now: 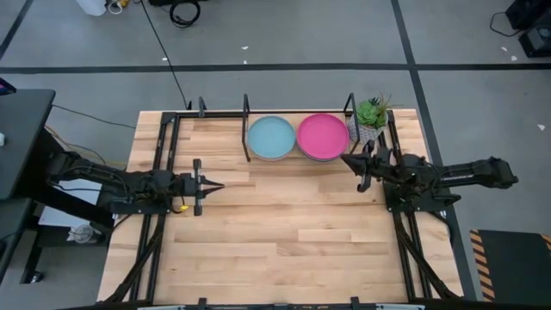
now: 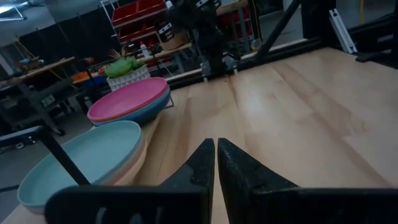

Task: Place and stack plates onto a shelf
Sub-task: Return to Home Position

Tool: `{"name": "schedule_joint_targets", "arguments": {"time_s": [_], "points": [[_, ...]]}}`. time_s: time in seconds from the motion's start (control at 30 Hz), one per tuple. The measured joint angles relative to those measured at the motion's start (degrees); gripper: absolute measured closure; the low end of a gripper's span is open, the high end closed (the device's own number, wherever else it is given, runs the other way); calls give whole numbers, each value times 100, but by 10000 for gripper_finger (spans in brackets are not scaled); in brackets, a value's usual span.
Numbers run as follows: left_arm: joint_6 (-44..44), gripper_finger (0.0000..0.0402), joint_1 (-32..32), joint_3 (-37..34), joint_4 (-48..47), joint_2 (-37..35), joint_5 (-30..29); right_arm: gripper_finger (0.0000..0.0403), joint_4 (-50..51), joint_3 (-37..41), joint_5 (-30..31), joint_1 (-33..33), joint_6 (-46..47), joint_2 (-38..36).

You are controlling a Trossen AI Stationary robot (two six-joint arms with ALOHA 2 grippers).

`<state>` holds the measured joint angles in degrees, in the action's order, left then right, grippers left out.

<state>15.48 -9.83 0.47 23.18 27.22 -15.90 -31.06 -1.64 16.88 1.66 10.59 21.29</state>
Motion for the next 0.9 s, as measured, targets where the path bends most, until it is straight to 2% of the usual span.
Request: {"name": "schedule_joint_targets", "arguments": {"time_s": [0.07, 0.17, 0.33, 0.9], "points": [[-125, 375, -9, 0, -14, 6, 0, 394, 425, -170, 26, 3, 89, -27], [-146, 375, -6, 0, -16, 9, 0, 393, 1107, -287, 437, 1, 176, -37], [62, 375, -6, -2, 245, 6, 0, 393, 1623, -294, 878, 1, 161, -244], [-130, 374, 0, -4, 308, 13, 4, 392, 1872, -209, 884, 1, 127, -246]]}}
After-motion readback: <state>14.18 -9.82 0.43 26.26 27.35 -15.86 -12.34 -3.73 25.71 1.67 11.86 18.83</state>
